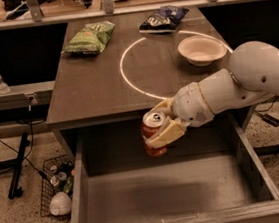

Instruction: Place coke can into top drawer

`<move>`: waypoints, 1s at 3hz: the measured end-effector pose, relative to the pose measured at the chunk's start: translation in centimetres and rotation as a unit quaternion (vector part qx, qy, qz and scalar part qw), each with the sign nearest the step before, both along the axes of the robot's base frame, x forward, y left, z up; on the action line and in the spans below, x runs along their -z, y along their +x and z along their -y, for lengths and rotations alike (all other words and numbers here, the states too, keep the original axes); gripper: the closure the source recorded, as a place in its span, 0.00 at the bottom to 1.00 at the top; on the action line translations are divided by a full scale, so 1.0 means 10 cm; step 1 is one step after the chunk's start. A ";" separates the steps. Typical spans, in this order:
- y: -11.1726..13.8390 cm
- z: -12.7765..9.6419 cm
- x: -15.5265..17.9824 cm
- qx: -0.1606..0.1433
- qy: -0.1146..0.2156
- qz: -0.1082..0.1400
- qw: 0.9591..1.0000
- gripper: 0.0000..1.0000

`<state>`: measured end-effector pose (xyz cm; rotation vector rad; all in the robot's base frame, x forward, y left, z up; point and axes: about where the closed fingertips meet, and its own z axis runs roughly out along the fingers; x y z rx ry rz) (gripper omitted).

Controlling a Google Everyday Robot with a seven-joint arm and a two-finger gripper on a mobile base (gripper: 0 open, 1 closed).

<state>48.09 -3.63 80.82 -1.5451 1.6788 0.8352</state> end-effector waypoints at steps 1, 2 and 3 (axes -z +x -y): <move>-0.17 0.12 0.27 -0.006 -0.004 -0.015 1.000 1.00; -0.29 0.15 0.66 -0.019 0.002 -0.019 1.000 1.00; -0.31 0.05 0.90 -0.034 0.025 -0.015 0.999 1.00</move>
Offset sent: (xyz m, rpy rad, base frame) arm -0.0388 -0.0291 -0.0945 -0.0050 0.0456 0.0430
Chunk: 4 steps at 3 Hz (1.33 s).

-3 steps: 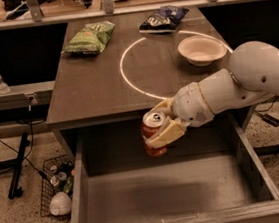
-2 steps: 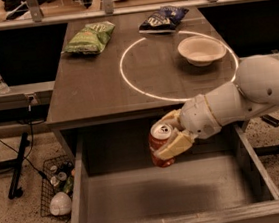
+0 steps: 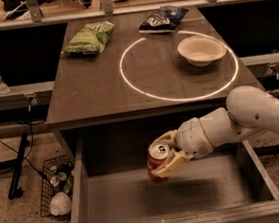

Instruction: Place coke can into top drawer

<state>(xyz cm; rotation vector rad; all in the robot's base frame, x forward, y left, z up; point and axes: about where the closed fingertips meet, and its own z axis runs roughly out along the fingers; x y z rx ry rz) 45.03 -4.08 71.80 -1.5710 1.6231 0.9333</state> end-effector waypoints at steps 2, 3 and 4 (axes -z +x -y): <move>0.13 0.03 0.44 0.003 0.010 0.032 0.999 0.75; 0.17 0.05 0.53 0.010 0.004 0.028 1.000 0.51; 0.16 0.03 0.53 0.008 0.004 0.027 1.000 0.28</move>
Offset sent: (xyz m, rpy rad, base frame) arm 0.0207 -0.0121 -0.0602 0.0099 -0.0916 -0.0294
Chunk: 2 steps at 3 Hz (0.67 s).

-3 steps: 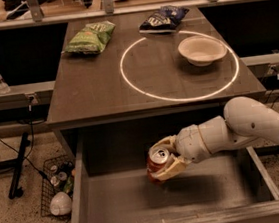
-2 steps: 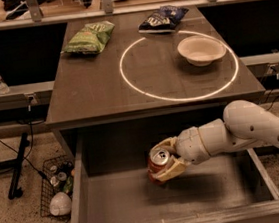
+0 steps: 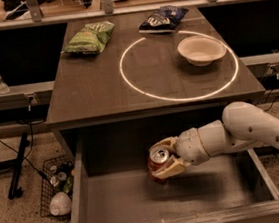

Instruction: Place coke can into top drawer

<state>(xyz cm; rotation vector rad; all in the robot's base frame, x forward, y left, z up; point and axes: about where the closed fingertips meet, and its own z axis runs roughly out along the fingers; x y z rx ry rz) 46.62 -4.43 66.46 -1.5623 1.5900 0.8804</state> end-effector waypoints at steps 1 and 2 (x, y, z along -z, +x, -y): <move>-0.03 0.04 -0.07 0.009 -0.005 0.001 1.000 0.00; -0.04 0.17 -0.18 0.034 -0.015 0.006 0.999 0.00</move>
Offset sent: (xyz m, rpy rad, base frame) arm -0.0036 -0.0377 0.0334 -0.0538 -0.0293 -0.1381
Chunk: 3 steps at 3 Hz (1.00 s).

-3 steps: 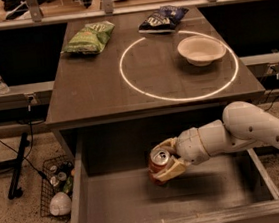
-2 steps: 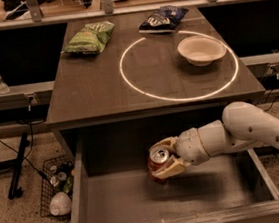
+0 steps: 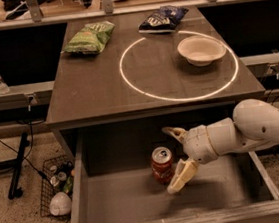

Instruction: Place coke can into top drawer

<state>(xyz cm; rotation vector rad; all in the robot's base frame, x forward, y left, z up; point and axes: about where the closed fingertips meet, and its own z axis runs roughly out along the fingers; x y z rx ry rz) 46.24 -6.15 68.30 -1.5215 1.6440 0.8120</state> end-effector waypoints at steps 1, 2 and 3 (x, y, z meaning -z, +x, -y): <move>-0.02 0.41 -0.29 0.068 -0.022 0.023 0.997 0.01; -0.05 0.90 -0.71 0.125 -0.063 0.060 0.988 0.23; -0.14 1.37 -1.17 0.170 -0.109 0.094 0.975 0.47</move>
Offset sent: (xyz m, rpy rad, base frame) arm -0.0100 -0.1565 0.1272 -0.2304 -0.2133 -0.3972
